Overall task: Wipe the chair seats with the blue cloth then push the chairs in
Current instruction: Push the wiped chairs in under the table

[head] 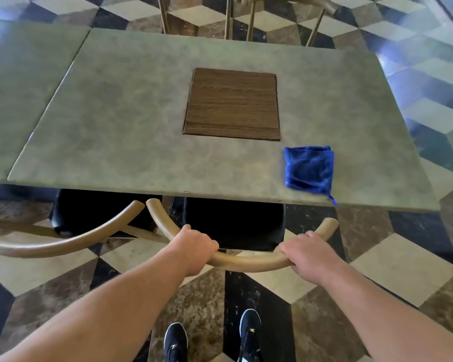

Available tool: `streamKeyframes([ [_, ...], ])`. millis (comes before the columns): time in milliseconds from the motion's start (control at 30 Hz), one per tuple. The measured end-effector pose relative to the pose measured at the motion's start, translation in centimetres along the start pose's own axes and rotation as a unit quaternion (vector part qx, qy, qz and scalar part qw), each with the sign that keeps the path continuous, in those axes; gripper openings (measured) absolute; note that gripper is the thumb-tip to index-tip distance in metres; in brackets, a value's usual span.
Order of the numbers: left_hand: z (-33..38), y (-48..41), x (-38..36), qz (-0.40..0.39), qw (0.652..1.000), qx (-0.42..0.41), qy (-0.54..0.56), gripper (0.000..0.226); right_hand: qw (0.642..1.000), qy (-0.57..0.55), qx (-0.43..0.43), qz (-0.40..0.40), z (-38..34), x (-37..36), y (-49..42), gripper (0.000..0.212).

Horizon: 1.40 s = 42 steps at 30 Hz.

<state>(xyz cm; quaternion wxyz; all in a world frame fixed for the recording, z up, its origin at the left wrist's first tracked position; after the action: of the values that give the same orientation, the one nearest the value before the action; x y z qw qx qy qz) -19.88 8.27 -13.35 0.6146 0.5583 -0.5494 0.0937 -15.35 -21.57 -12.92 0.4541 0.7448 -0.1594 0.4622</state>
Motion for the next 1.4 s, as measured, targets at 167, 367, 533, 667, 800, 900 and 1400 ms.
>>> streamKeyframes([
  [167, -0.3, -0.7, -0.6, 0.02, 0.999, -0.033, -0.006, 0.02, 0.999, 0.028, 0.0, -0.017, 0.3, 0.1, -0.6, 0.027],
  [367, 1.0, 1.5, -1.9, 0.02, 0.998, -0.029, 0.055, 0.016, 0.999, 0.022, -0.026, -0.015, -1.2, -1.9, 0.4, 0.034],
  [533, -0.8, 3.3, -4.3, 0.094, 0.99, -0.023, 0.101, 0.032, 0.996, 0.036, -0.07, -0.033, -2.4, -1.4, 0.3, 0.031],
  [667, -6.3, 6.8, -8.3, 0.115, 0.986, 0.074, 0.096, 0.085, 0.994, -0.01, -0.076, -0.08, -7.7, 0.2, -0.8, 0.044],
  [800, -13.5, 10.8, -12.8, 0.093, 0.958, 0.247, 0.112, 0.102, 0.988, -0.138, -0.034, -0.063, -17.4, -0.5, -4.3, 0.057],
  [900, -16.9, 12.4, -15.8, 0.005, 0.936, 0.307, 0.173, 0.098, 0.98, -0.189, -0.064, 0.002, -22.5, -1.2, -7.7, 0.05],
  [1400, -15.5, 14.5, -17.1, -0.022, 0.942, 0.249, 0.225, 0.033, 0.977, -0.18, -0.104, 0.053, -25.5, -1.0, -10.9, 0.036],
])
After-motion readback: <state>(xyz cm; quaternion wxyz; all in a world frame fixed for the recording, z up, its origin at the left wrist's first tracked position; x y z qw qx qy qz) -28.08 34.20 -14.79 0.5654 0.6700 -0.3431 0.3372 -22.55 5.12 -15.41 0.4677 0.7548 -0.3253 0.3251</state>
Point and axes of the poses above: each hand's wrist, its own y-axis away from the middle knuckle, its own x-axis out of the back of the hand, z = x × y, the point moved 1 cm from there along -y, towards the middle knuckle, and after that the axes turned 12 degrees about -y, right-handed, at the moved point
